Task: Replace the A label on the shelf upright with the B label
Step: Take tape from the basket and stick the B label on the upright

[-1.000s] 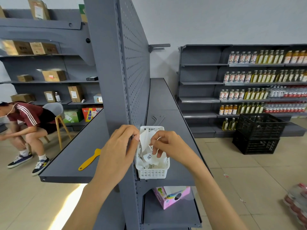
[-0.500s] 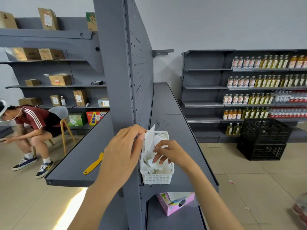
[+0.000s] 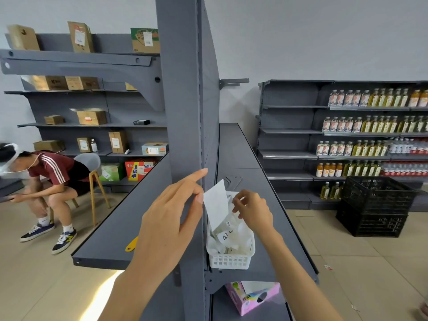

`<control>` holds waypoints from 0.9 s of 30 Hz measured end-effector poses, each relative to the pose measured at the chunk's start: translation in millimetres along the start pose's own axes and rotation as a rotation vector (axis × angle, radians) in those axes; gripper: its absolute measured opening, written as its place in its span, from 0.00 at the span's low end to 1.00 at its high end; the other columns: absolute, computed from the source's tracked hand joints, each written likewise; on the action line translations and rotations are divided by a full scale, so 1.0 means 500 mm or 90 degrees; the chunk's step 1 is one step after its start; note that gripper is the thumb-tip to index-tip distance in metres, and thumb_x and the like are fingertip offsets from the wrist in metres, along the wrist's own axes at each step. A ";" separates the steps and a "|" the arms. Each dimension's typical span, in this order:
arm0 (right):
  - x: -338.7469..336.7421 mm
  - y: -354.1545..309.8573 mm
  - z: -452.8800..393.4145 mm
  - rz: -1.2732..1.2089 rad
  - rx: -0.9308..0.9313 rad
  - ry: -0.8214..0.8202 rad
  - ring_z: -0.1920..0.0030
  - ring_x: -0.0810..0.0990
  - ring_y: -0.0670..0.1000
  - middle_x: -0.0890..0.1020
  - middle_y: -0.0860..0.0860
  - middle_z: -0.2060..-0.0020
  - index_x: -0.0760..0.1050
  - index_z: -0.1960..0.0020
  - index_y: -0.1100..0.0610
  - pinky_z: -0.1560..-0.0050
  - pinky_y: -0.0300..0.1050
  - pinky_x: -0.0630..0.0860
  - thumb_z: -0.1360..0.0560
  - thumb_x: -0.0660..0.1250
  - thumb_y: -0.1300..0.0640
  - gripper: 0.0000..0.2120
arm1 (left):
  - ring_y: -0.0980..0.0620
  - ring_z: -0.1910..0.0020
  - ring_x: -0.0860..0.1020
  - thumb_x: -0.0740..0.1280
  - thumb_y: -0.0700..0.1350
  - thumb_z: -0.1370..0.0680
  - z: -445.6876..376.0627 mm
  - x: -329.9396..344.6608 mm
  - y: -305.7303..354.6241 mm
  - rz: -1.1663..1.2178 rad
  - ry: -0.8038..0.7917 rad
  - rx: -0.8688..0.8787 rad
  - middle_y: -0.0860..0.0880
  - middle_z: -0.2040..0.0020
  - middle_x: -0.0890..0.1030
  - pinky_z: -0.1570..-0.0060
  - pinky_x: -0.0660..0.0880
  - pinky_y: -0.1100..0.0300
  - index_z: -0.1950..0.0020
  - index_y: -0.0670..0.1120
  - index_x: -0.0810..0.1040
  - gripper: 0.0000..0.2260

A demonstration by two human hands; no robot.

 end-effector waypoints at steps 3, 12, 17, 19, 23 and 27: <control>0.005 -0.013 -0.015 0.051 -0.025 -0.035 0.64 0.85 0.49 0.85 0.42 0.65 0.76 0.55 0.49 0.65 0.40 0.73 0.21 0.64 0.52 0.05 | 0.57 0.44 0.80 0.55 0.55 0.19 -0.004 -0.012 -0.016 0.007 0.002 0.007 0.58 0.39 0.81 0.63 0.66 0.76 0.42 0.51 0.76 0.14; 0.028 -0.033 -0.047 0.299 -0.060 -0.049 0.57 0.80 0.52 0.85 0.44 0.50 0.72 0.39 0.49 0.70 0.40 0.69 0.27 0.56 0.74 0.26 | 0.59 0.42 0.79 0.56 0.54 0.19 -0.014 -0.059 -0.074 0.037 -0.022 0.022 0.62 0.39 0.79 0.54 0.71 0.75 0.43 0.53 0.76 0.12; 0.037 -0.037 -0.046 0.398 -0.067 -0.008 0.50 0.82 0.53 0.84 0.46 0.44 0.71 0.29 0.43 0.68 0.41 0.68 0.28 0.54 0.76 0.37 | 0.60 0.39 0.78 0.56 0.54 0.19 -0.021 -0.077 -0.100 0.058 -0.028 0.040 0.62 0.37 0.79 0.49 0.74 0.70 0.46 0.56 0.75 0.09; 0.030 -0.049 -0.040 0.396 -0.072 0.041 0.48 0.83 0.53 0.85 0.45 0.45 0.70 0.28 0.42 0.65 0.42 0.72 0.27 0.56 0.75 0.36 | 0.62 0.39 0.78 0.56 0.54 0.19 -0.024 -0.084 -0.104 0.062 -0.028 0.060 0.63 0.37 0.78 0.48 0.75 0.69 0.47 0.57 0.74 0.07; -0.017 -0.107 0.018 0.136 -0.182 0.263 0.63 0.81 0.53 0.84 0.47 0.57 0.68 0.39 0.48 0.68 0.48 0.76 0.18 0.57 0.61 0.11 | 0.63 0.40 0.77 0.57 0.53 0.18 -0.036 -0.095 -0.116 0.070 -0.040 0.076 0.66 0.36 0.77 0.61 0.72 0.74 0.51 0.61 0.70 0.04; -0.042 -0.200 0.131 -0.141 -0.414 0.336 0.65 0.76 0.49 0.77 0.44 0.60 0.68 0.47 0.46 0.67 0.49 0.74 0.18 0.54 0.46 0.07 | 0.68 0.50 0.77 0.57 0.54 0.19 -0.047 -0.102 -0.123 0.098 -0.019 0.069 0.67 0.36 0.75 0.68 0.66 0.74 0.54 0.56 0.73 0.08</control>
Point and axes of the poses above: each hand's wrist, its own z-axis away from the middle knuckle, its own x-axis out of the palm, y = z × x, the point moved 3 cm from there along -z, towards the middle knuckle
